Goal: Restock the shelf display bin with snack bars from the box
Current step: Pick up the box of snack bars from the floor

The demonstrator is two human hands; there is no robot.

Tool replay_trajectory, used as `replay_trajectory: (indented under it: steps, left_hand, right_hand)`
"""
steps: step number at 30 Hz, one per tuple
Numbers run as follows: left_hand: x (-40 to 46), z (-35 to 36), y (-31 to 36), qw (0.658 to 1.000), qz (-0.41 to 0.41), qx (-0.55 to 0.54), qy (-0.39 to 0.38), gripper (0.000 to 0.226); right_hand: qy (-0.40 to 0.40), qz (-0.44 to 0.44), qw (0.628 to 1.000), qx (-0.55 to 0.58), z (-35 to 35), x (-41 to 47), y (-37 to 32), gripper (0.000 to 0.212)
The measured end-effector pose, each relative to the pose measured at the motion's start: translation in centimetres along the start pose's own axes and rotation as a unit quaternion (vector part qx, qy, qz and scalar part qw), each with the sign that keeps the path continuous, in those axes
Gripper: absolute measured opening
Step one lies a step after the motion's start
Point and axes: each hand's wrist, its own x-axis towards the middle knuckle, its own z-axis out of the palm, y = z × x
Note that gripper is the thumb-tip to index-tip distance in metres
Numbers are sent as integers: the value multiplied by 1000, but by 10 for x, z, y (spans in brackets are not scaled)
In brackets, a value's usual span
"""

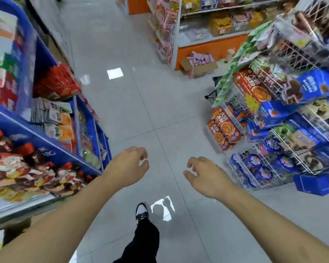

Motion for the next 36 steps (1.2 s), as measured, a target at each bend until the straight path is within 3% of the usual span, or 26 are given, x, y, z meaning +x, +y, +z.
replay_trajectory:
  steps: [9,26,36]
  left_hand:
    - [162,-71,-9,999,24,19,-39,27]
    - [476,-173,48,1000,-8,11,-11,26]
    - [696,-234,44,999,43,12,-25,25]
  right_hand:
    - [24,28,999,24,-94,127,-15,42]
    - [12,-14,1000,-2,-305,417,55,39]
    - [32,26,999,-15,-398,590,78,40]
